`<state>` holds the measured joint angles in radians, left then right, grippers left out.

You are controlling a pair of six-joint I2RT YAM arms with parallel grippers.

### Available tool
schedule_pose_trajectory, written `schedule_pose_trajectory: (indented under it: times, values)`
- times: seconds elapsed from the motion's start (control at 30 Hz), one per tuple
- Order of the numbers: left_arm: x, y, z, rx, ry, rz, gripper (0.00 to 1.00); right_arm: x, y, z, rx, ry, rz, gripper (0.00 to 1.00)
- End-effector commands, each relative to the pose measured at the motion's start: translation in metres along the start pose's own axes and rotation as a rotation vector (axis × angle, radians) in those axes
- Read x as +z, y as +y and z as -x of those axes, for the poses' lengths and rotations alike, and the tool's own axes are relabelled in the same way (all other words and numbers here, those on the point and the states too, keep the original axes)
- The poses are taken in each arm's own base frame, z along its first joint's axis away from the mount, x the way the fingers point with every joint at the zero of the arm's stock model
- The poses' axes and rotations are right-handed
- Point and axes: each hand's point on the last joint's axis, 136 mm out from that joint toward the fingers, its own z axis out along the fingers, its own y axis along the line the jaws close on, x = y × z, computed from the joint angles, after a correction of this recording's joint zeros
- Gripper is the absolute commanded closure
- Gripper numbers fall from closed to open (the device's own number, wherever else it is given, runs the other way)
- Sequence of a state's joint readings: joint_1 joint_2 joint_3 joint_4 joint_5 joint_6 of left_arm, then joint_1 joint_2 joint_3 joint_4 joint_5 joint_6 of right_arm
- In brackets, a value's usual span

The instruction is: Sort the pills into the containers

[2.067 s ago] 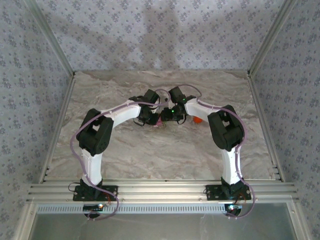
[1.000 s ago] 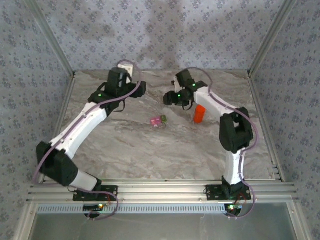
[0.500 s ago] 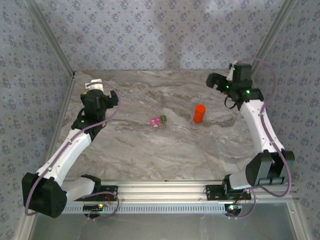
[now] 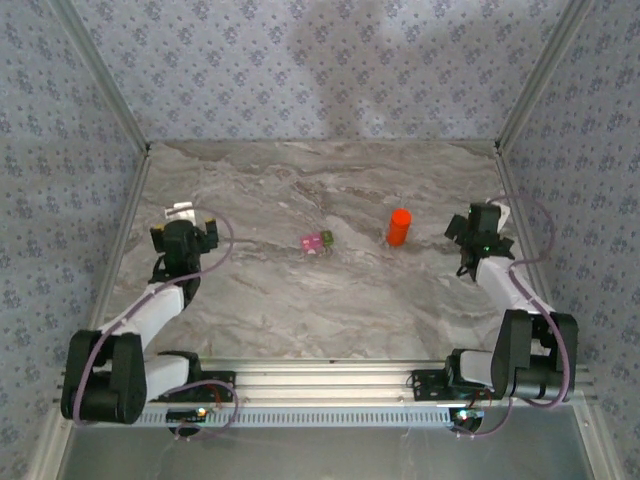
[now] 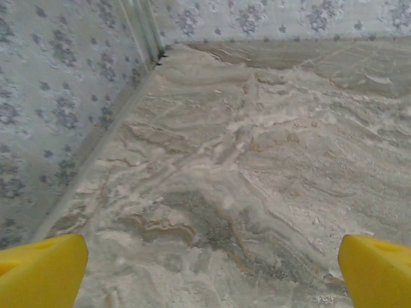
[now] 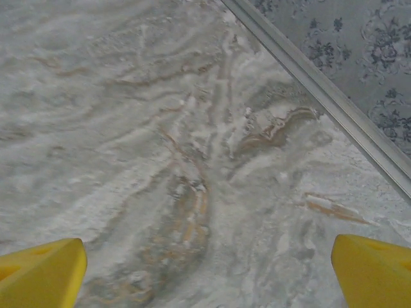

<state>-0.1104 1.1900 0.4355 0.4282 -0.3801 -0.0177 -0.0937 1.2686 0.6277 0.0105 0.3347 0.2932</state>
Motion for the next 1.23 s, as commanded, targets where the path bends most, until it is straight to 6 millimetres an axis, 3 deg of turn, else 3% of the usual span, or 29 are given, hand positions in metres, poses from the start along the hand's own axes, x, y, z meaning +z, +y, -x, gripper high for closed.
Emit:
schedule_pose_trajectory:
  times: [0.0, 0.13, 0.4, 0.47, 0.53, 1.2]
  values:
    - [0.007, -0.007, 0.003, -0.014, -0.103, -0.032, 0.00, 0.003, -0.007, 0.020, -0.008, -0.196, -0.030, 0.00]
    - [0.016, -0.015, -0.015, -0.008, -0.131, -0.067, 0.00, 0.005, 0.007, 0.010, -0.019, -0.311, 0.084, 0.00]
    - [0.037, -0.032, -0.034, -0.006, -0.068, -0.198, 0.00, 0.006, 0.066, -0.015, -0.218, -0.421, 0.325, 0.00]
    - [0.045, -0.032, -0.032, -0.022, -0.030, -0.222, 0.00, 0.015, 0.075, -0.023, -0.266, -0.319, 0.349, 0.00]
    - [0.050, -0.026, -0.033, -0.059, 0.002, -0.221, 0.00, 0.022, 0.079, -0.015, -0.260, -0.298, 0.354, 0.00]
    - [0.050, -0.026, -0.034, -0.061, 0.002, -0.222, 0.00, 0.020, 0.082, -0.019, -0.276, -0.286, 0.378, 0.00]
